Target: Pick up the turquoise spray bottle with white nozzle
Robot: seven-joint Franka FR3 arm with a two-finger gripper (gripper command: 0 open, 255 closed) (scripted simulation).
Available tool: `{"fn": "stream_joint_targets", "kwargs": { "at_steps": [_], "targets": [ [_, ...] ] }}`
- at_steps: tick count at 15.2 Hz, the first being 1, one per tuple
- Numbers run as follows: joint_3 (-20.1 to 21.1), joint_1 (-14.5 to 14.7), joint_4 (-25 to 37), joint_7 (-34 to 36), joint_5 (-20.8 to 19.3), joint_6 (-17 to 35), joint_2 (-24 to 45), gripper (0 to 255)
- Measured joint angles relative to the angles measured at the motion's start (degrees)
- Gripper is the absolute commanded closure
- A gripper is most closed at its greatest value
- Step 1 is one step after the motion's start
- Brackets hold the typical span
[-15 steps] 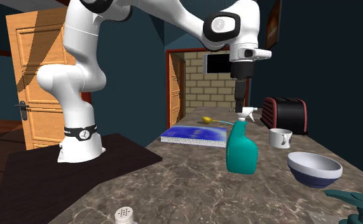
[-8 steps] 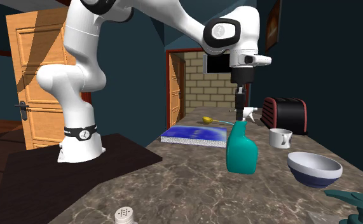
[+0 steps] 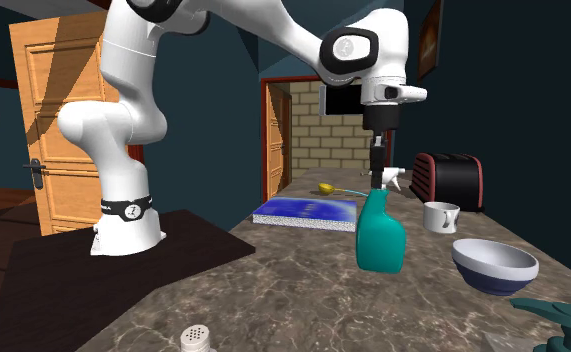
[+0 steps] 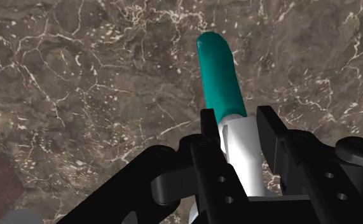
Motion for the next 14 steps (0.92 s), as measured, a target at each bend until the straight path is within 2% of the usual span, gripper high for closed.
{"fn": "stream_joint_targets", "kwargs": {
  "at_steps": [14],
  "targets": [
    [0.6,-0.3,5.9,-1.0,1.5,-8.9,-3.2,255]
  ]
}}
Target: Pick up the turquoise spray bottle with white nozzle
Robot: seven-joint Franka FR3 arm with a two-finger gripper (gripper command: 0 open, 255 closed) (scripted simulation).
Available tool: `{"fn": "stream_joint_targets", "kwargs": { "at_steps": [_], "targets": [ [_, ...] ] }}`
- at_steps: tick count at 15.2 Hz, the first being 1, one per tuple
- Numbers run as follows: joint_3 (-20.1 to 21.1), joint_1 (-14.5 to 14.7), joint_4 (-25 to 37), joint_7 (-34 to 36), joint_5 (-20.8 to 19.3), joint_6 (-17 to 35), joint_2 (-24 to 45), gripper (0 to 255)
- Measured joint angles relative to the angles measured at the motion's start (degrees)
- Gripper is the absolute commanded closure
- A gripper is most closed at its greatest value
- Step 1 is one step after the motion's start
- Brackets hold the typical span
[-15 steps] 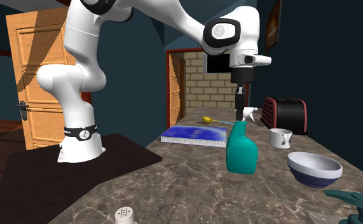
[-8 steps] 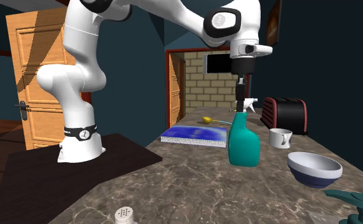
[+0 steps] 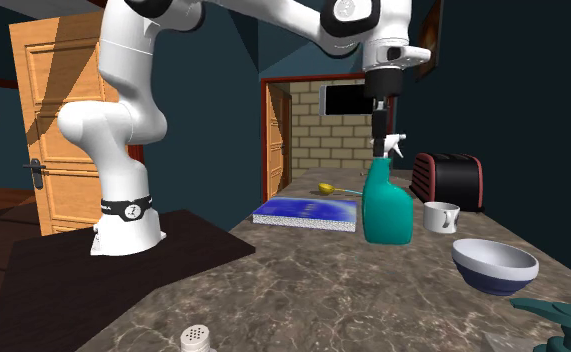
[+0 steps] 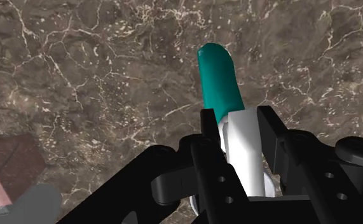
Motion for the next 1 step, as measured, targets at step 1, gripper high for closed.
{"fn": "stream_joint_targets", "kwargs": {
  "at_steps": [1],
  "targets": [
    [0.0,0.0,0.3,0.0,0.1,-0.4,-0.2,255]
  ]
}}
